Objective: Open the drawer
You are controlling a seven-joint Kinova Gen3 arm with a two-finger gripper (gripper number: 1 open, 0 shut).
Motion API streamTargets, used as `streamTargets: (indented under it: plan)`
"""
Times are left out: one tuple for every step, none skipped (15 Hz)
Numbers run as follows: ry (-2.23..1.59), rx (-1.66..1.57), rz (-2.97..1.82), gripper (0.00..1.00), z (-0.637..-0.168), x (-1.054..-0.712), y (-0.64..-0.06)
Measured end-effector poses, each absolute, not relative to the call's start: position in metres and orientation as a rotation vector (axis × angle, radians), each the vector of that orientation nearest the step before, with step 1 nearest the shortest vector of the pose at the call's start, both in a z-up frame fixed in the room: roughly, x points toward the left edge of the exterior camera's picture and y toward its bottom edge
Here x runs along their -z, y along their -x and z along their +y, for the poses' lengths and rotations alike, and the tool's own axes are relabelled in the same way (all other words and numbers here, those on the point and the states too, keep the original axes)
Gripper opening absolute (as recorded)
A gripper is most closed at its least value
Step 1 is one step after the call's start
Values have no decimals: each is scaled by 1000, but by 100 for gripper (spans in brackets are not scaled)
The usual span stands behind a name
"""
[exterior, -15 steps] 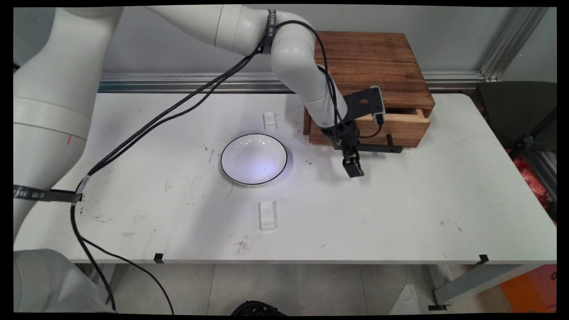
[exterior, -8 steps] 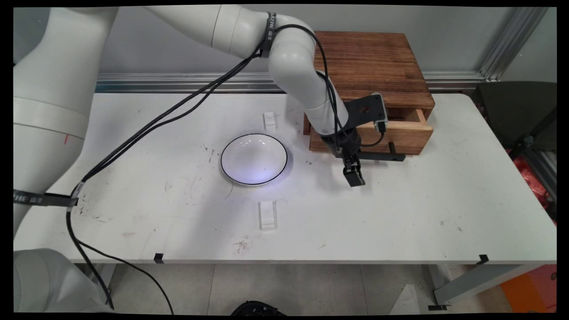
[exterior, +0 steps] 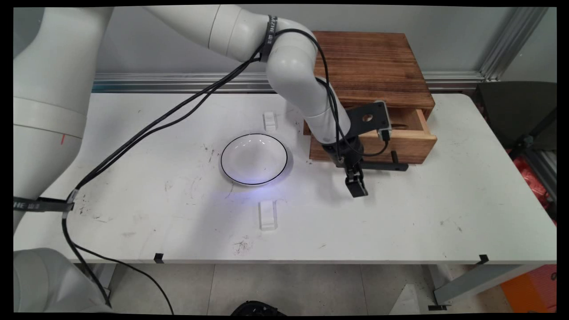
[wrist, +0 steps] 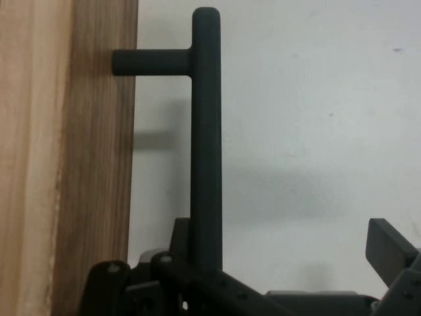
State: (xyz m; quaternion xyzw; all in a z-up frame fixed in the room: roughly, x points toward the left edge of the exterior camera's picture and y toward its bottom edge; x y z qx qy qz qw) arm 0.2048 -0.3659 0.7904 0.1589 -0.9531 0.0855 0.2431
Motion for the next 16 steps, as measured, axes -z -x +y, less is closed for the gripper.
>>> streamTargets:
  plan:
    - [-436, -228, -2603, 100, -363, -791, -204]
    - [-438, -221, -2602, 100, -359, -791, -202]
    - [-440, -214, -2601, 100, -356, -791, -201]
    - [-442, -209, -2600, 100, -353, -790, -200]
    - [-444, -202, -2599, 100, -350, -790, -198]
    - [-445, -196, -2598, 100, -347, -790, -197]
    - [-446, -191, -2597, 100, -344, -790, -196]
    - [-446, -188, -2596, 100, -343, -790, -196]
    - [-446, -183, -2596, 100, -340, -790, -195]
    - [-446, -176, -2595, 100, -337, -790, -194]
    - [-445, -170, -2595, 100, -335, -789, -193]
    - [-445, -165, -2594, 100, -332, -789, -191]
    - [-444, -162, -2593, 100, -331, -789, -191]
    - [-445, -157, -2592, 100, -329, -789, -190]
    - [-444, -152, -2591, 100, -326, -789, -188]
    - [-444, -146, -2591, 100, -323, -789, -187]
